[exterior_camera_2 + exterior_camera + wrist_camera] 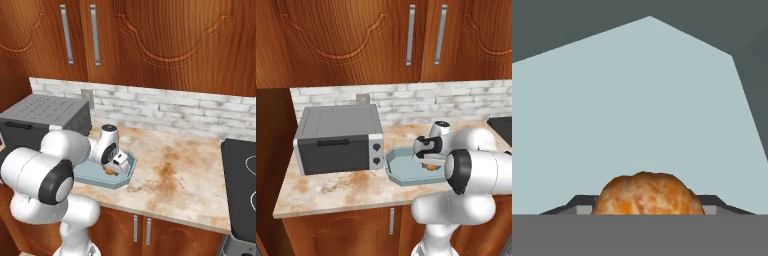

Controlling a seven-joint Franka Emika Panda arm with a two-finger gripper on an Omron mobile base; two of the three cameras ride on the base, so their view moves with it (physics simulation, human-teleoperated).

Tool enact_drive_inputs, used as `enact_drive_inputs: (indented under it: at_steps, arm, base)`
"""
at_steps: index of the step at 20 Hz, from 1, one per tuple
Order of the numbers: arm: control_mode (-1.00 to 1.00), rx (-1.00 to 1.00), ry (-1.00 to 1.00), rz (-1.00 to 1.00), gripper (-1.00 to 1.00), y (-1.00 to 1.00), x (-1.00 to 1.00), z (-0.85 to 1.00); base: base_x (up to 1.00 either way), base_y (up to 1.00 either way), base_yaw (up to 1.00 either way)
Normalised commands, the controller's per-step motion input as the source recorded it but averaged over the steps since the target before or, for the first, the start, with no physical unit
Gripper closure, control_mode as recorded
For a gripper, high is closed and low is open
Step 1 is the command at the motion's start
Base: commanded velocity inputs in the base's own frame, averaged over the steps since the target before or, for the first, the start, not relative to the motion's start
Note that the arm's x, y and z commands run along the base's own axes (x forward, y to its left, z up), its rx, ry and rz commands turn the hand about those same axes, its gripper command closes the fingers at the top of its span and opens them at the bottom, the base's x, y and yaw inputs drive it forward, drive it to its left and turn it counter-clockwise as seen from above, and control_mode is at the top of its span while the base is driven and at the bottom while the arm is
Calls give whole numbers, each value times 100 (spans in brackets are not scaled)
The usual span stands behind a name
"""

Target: Pick the tangerine and apple from the fridge and place them inside the tupperware on the counter.

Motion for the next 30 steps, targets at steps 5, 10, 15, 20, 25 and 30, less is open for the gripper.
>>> enact_drive_inputs:
  at_steps: [5, 10, 15, 20, 25, 30]
  arm:
    - [-100, 0, -9, -2, -100, 2, -5, 2]
    - [-100, 0, -51, 0, -100, 4, -30, 37]
    - [-100, 0, -65, 0, -100, 13, -56, 72]
    - [-100, 0, -25, 0, -100, 26, -53, 77]
    - [-100, 0, 4, -2, -100, 27, -63, 39]
    - [-100, 0, 3, -13, -100, 10, -81, 40]
  base:
    - [0, 0, 0]
    - [0, 0, 0]
    - [0, 0, 0]
    - [0, 0, 0]
    - [0, 0, 0]
    - [0, 0, 0]
